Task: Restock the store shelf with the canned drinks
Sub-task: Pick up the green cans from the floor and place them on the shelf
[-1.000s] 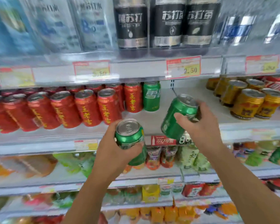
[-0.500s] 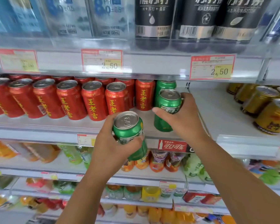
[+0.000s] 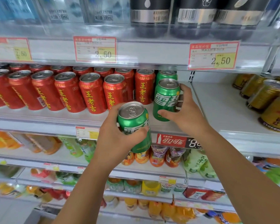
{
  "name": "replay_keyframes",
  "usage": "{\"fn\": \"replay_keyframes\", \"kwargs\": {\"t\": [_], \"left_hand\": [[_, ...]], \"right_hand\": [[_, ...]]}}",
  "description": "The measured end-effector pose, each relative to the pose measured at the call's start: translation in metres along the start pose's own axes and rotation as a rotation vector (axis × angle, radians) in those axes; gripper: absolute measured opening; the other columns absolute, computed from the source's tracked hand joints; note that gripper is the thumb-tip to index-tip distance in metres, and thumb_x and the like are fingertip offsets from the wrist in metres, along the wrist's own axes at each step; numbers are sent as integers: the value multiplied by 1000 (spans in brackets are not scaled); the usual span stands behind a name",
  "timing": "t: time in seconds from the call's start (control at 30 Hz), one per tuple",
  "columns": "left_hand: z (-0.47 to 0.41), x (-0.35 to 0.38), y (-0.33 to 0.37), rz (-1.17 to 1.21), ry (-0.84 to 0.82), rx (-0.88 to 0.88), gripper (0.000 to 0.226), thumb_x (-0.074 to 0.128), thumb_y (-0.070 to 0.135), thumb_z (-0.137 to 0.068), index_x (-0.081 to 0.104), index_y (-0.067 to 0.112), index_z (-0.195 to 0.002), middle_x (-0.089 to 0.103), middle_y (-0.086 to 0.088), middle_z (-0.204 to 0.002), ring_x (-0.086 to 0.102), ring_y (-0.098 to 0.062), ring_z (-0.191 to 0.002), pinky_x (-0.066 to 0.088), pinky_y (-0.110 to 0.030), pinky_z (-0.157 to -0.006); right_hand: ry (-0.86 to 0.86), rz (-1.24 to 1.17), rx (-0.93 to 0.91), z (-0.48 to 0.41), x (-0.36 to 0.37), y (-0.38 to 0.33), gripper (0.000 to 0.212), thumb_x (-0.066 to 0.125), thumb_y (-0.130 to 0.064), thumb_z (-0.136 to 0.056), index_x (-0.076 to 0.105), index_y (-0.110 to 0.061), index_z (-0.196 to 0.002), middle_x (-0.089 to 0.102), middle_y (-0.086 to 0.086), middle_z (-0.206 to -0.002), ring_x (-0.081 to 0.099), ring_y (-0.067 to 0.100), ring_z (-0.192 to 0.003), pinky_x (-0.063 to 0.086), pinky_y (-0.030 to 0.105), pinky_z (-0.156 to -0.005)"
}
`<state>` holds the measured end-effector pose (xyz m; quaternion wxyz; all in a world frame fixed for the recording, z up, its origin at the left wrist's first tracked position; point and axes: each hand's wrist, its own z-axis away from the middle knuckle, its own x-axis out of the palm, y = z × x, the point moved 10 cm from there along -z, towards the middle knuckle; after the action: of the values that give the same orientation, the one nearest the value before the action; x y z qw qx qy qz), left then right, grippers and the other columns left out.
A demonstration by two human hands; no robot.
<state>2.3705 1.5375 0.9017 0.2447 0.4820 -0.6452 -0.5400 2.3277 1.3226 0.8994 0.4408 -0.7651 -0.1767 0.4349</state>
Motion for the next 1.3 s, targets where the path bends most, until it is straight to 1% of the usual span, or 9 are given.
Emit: {"fn": "replay_keyframes", "kwargs": {"t": [0.27,0.37,0.43,0.53,0.63,0.77,0.93,1.13,1.3], "left_hand": [[2,15,8,29,-49,9,53,82,8,-72,58,29,-115,68,21,-100,67,0,-91,53,-14,-73],[4,22,15,38,-68,15,54,83,10,-71,58,31,-115,67,24,-100,67,1,-90,54,-16,-74],[3,27,22,38,-77,36,55,84,11,-71,59,31,-115,68,23,-100,66,1,-91,55,-17,-75],[3,41,36,52,-105,80,55,85,10,-70,60,28,-116,70,16,-102,67,0,-92,55,-19,-76],[2,63,51,53,-149,121,58,86,14,-69,60,27,-119,71,14,-102,67,0,-93,54,-18,-77],[-9,84,49,13,-191,124,77,84,48,-65,49,36,-132,65,17,-117,62,3,-106,54,-24,-86],[-27,60,13,-227,111,148,89,75,62,-66,39,31,-141,51,10,-124,54,-5,-108,55,-35,-86],[-45,77,5,-631,174,208,95,75,61,-70,29,26,-146,48,3,-139,53,-20,-122,50,-41,-89],[-51,77,0,-680,278,196,74,65,67,-75,41,26,-132,65,5,-118,65,-21,-100,51,-34,-75]], "right_hand": [[53,1,49,6,-5,7,93,83,-34,-71,26,-28,-145,53,-1,-130,52,11,-112,40,25,-94],[167,-130,-66,42,-27,-13,75,73,-24,-79,33,-32,-142,52,-9,-128,49,7,-121,38,28,-106],[33,-195,-104,69,-21,-24,71,66,-20,-76,37,-40,-138,53,-19,-128,48,1,-124,37,29,-109],[-278,-213,-112,98,10,-38,78,75,-29,-75,34,-50,-138,53,-30,-129,49,-8,-121,44,18,-97],[-174,-276,-83,94,-1,-31,69,82,-15,-73,46,-43,-125,63,-29,-112,60,-9,-102,48,8,-76],[-1,-230,-44,81,-33,-11,68,85,-21,-67,50,-35,-124,66,-22,-108,62,-8,-96,51,11,-76],[132,-129,9,39,-80,20,69,88,-27,-63,46,-29,-118,60,-23,-102,57,-14,-87,45,8,-68],[153,32,61,-30,-86,65,88,86,-55,-42,57,-21,-118,68,-6,-107,66,7,-97,56,37,-87],[161,24,50,-63,-75,69,80,87,-32,-64,42,-11,-126,57,-3,-110,56,11,-101,44,23,-81]]}}
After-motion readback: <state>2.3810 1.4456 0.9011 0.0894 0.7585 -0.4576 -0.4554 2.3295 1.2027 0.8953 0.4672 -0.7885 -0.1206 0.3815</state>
